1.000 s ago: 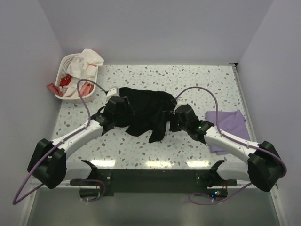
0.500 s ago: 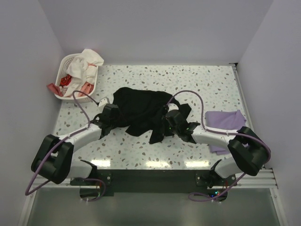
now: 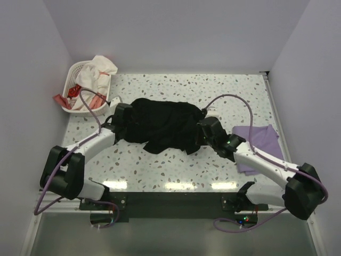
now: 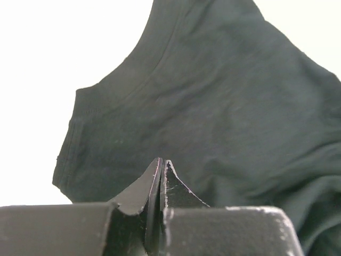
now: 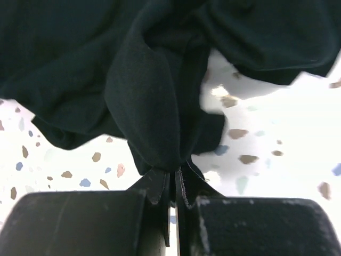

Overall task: Fold and stack the t-shirts
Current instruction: Flatten the tshirt out

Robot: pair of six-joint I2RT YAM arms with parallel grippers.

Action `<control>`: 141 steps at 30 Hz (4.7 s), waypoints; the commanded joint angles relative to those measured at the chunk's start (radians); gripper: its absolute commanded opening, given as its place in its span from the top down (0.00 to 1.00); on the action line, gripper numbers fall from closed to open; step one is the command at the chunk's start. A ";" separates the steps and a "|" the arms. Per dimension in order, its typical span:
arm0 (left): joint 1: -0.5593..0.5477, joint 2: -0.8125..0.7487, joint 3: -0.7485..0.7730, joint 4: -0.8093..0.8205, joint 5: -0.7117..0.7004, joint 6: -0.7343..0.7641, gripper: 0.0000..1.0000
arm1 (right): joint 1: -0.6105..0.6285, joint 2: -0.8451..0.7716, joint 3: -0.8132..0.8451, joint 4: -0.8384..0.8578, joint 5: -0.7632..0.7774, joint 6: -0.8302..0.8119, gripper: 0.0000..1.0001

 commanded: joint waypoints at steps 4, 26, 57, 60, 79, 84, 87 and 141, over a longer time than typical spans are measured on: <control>0.018 -0.143 0.123 -0.134 -0.067 0.055 0.99 | -0.076 -0.190 0.073 -0.175 0.068 -0.063 1.00; -0.155 -0.269 -0.239 0.099 0.196 -0.029 0.59 | -0.135 -0.206 0.243 -0.314 0.152 -0.155 0.98; -0.394 0.012 -0.121 -0.050 -0.129 -0.042 0.92 | -0.165 -0.111 0.349 -0.269 0.063 -0.158 0.95; -0.394 -0.060 -0.114 -0.109 -0.151 -0.049 1.00 | -0.168 -0.111 0.347 -0.269 0.061 -0.158 0.95; -0.393 -0.922 0.061 -0.859 -0.436 -0.316 1.00 | -0.175 -0.235 0.105 -0.290 -0.093 -0.067 0.93; -0.393 -0.975 0.184 -0.979 -0.543 -0.321 1.00 | -0.175 -0.298 -0.093 -0.238 -0.272 0.017 0.82; -0.393 -0.975 0.253 -1.017 -0.597 -0.318 1.00 | -0.173 -0.311 -0.192 -0.180 -0.375 0.066 0.68; -0.391 -0.731 0.320 -0.565 -0.582 0.030 1.00 | 0.040 -0.379 -0.219 -0.135 -0.180 0.234 1.00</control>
